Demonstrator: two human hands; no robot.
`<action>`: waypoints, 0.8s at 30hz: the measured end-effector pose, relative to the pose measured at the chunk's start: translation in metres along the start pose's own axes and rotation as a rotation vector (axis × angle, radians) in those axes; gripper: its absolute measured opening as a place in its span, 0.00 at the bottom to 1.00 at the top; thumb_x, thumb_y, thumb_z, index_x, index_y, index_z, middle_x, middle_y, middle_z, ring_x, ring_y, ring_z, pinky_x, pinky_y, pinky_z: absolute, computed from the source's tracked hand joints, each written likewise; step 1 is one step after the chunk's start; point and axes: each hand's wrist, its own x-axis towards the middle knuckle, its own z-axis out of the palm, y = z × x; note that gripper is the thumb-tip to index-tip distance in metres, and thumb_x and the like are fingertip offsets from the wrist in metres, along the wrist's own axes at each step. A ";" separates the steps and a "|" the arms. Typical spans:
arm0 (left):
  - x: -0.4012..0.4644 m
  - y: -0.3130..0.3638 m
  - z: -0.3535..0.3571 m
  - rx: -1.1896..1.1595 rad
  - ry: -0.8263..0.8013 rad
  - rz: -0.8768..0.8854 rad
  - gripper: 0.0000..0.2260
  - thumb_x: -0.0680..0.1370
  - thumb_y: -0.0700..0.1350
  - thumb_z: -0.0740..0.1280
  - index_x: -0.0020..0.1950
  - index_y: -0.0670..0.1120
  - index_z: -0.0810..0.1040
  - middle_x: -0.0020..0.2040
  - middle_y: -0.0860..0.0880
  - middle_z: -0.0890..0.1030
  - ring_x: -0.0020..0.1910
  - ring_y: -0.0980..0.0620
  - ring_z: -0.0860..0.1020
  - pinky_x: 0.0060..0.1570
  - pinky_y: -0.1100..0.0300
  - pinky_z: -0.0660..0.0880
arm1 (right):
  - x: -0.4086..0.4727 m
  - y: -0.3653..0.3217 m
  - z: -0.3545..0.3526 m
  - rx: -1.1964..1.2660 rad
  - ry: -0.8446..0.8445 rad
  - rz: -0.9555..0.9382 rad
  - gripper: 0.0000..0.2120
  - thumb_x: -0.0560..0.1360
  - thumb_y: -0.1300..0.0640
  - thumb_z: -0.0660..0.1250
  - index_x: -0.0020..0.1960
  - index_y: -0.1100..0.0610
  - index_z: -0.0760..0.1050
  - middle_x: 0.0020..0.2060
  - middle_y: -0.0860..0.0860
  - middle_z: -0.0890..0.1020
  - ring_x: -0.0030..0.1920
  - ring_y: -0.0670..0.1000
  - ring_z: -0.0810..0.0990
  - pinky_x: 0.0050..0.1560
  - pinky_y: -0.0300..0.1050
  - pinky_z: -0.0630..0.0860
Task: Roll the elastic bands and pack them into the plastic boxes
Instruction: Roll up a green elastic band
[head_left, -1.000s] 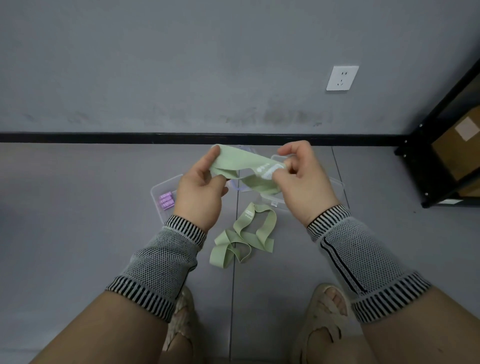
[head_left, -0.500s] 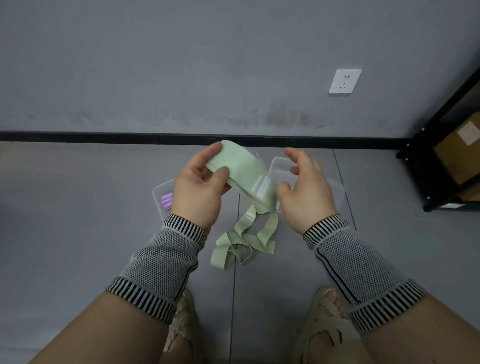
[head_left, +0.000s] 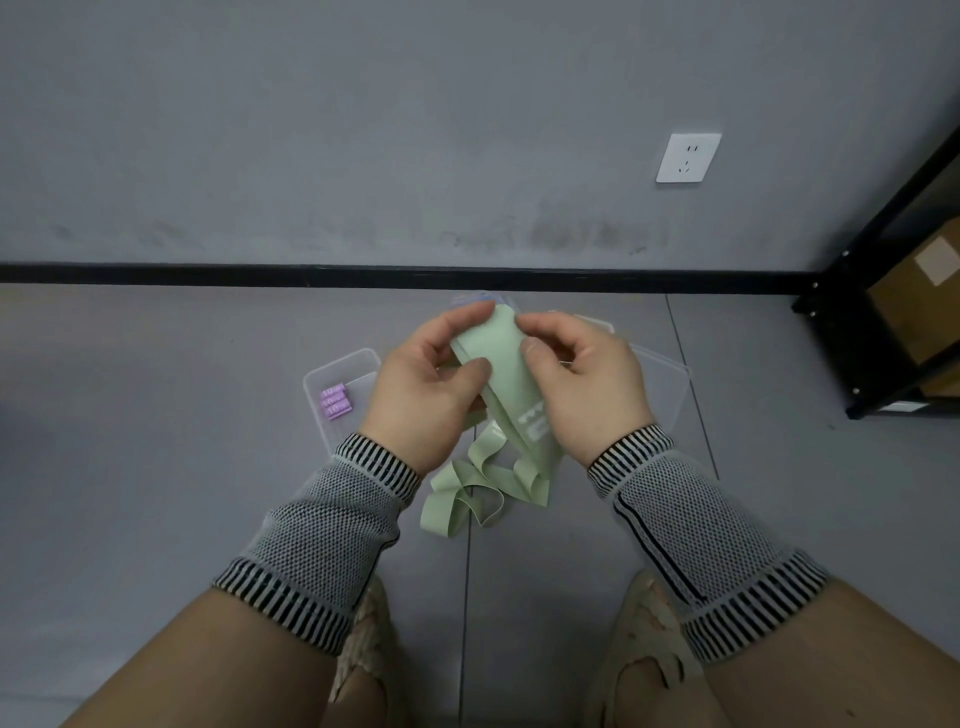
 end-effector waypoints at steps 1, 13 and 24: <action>0.001 -0.001 0.000 0.004 -0.005 -0.007 0.20 0.76 0.28 0.61 0.55 0.51 0.77 0.40 0.55 0.82 0.36 0.58 0.80 0.39 0.55 0.81 | 0.001 0.001 0.000 -0.003 0.005 -0.005 0.10 0.77 0.58 0.65 0.56 0.50 0.79 0.46 0.42 0.81 0.48 0.41 0.80 0.53 0.40 0.77; 0.003 -0.005 -0.003 0.034 -0.019 0.001 0.20 0.78 0.29 0.58 0.60 0.51 0.73 0.44 0.49 0.80 0.39 0.55 0.79 0.41 0.58 0.79 | -0.002 0.000 0.003 -0.160 -0.009 -0.114 0.12 0.75 0.58 0.66 0.58 0.50 0.78 0.45 0.39 0.77 0.40 0.38 0.76 0.46 0.29 0.72; 0.006 -0.009 -0.008 0.091 0.015 0.083 0.20 0.77 0.29 0.58 0.59 0.52 0.73 0.51 0.51 0.79 0.45 0.58 0.80 0.47 0.60 0.79 | -0.005 -0.003 0.005 -0.156 -0.094 -0.048 0.12 0.76 0.55 0.65 0.59 0.49 0.78 0.36 0.39 0.79 0.42 0.43 0.80 0.51 0.43 0.77</action>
